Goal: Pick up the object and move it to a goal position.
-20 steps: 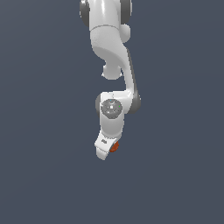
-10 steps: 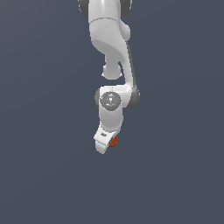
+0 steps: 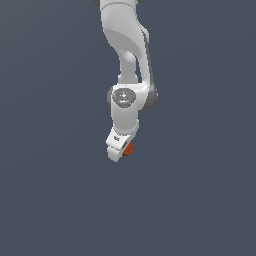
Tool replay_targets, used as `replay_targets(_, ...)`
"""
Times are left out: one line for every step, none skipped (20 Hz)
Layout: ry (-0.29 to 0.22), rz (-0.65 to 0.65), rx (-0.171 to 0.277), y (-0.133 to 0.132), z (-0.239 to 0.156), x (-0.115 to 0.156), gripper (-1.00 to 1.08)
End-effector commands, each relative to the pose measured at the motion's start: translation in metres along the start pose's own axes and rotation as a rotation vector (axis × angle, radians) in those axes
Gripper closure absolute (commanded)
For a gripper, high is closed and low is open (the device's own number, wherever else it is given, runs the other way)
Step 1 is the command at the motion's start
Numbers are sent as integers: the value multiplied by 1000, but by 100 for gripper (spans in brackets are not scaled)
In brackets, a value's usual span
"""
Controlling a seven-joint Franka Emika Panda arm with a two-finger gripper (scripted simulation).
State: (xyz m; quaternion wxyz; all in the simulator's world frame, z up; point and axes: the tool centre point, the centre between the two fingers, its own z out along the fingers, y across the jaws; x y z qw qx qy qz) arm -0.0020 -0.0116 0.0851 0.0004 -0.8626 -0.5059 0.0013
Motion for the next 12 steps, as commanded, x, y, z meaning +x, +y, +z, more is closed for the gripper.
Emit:
replay_targets(1, 0, -2, -8, -7, -6, 108)
replay_targets(1, 0, -2, -11, -9, -8, 108)
replay_targets(1, 0, -2, -13, -11, -10, 108)
replay_targets(1, 0, -2, -15, -12, -12, 108)
replay_targets(1, 0, -2, -17, -14, -14, 108)
replay_targets(1, 0, -2, -19, -15, -15, 108)
replay_targets(1, 0, -2, -21, -17, -16, 108)
replay_targets(1, 0, -2, -22, -18, -17, 108)
replay_targets(1, 0, -2, -23, -18, -18, 108)
replay_targets(1, 0, -2, -23, -19, -18, 108)
replay_targets(1, 0, -2, -24, -19, -19, 108)
replay_targets(1, 0, -2, -24, -19, -19, 108)
